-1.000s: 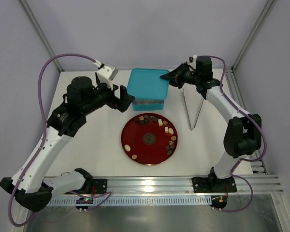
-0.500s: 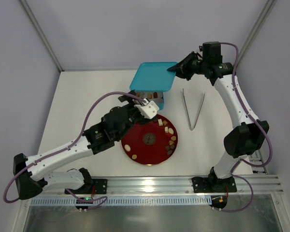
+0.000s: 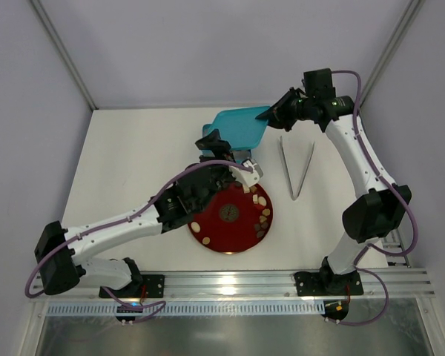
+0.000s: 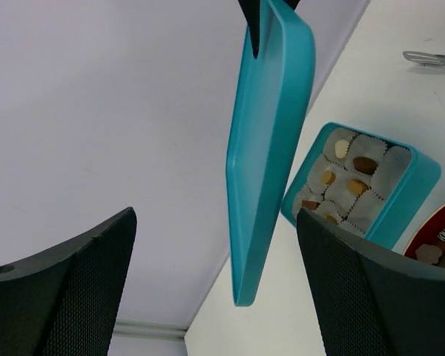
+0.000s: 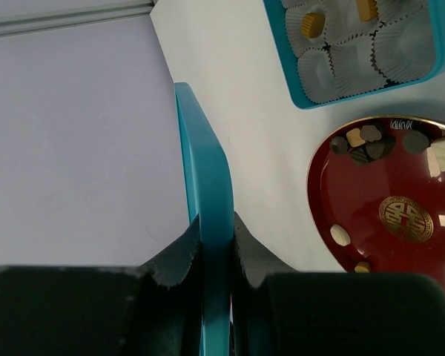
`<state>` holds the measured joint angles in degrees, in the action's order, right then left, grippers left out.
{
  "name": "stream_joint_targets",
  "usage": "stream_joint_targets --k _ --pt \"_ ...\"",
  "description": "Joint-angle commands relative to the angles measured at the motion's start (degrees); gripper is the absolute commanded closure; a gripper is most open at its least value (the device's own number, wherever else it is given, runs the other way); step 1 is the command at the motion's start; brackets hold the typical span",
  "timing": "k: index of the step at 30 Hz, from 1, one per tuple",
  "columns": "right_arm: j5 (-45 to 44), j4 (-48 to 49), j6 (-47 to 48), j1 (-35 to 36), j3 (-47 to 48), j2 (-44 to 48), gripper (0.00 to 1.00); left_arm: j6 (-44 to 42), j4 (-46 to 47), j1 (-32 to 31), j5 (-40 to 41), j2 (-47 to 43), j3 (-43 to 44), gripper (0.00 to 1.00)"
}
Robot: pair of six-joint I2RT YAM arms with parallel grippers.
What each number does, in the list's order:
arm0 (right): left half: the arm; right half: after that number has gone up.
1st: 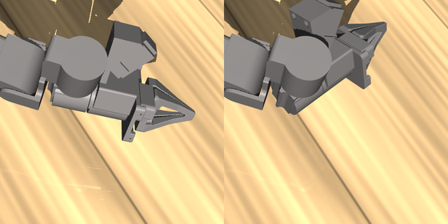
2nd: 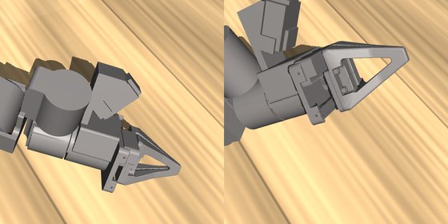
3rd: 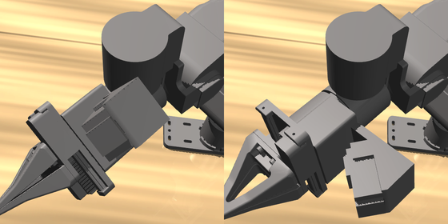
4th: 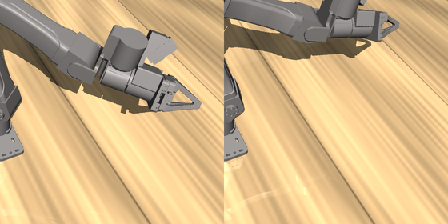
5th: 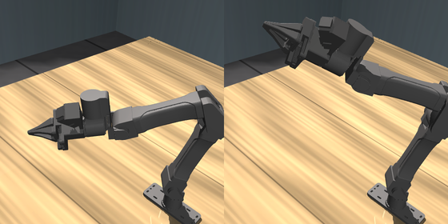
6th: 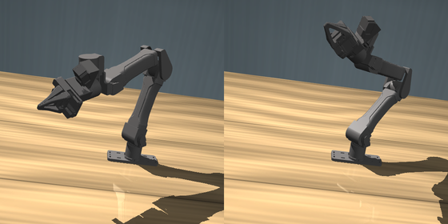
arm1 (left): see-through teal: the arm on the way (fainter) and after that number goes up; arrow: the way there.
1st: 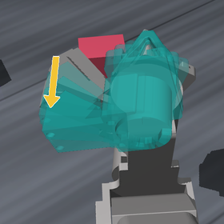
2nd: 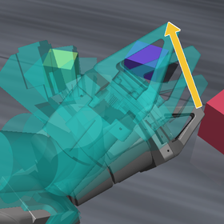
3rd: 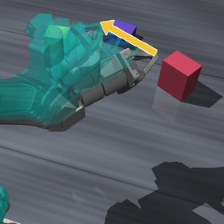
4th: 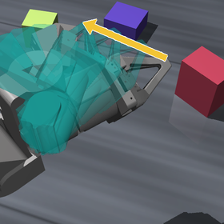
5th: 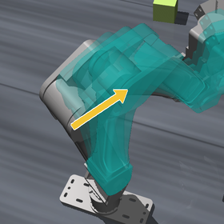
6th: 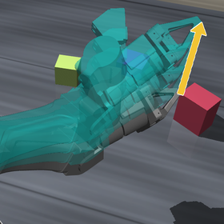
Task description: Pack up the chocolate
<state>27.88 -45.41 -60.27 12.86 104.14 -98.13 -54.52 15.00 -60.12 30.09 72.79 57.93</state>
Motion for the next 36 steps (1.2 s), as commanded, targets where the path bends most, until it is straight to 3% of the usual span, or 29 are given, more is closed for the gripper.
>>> stream_joint_targets --k 1,9,26,35,36 --pt "0.16 0.14 0.50 0.93 4.05 1.80 0.96 -2.60 4.85 -0.35 -0.64 0.50 0.69 0.14" --pt "1.39 0.41 1.65 1.55 2.57 2.94 0.96 -3.13 6.35 -0.18 -0.82 2.26 1.48 0.22" --pt "1.21 -0.03 2.70 2.87 1.33 4.61 0.96 -6.65 9.78 1.49 1.03 5.78 3.15 0.53" --pt "1.30 0.49 2.79 3.57 1.07 4.70 0.96 -7.27 11.54 1.85 2.08 6.48 3.85 0.88" --pt "1.30 0.50 2.88 3.66 0.98 4.70 0.96 -7.35 11.71 1.85 2.43 6.57 3.86 0.99"
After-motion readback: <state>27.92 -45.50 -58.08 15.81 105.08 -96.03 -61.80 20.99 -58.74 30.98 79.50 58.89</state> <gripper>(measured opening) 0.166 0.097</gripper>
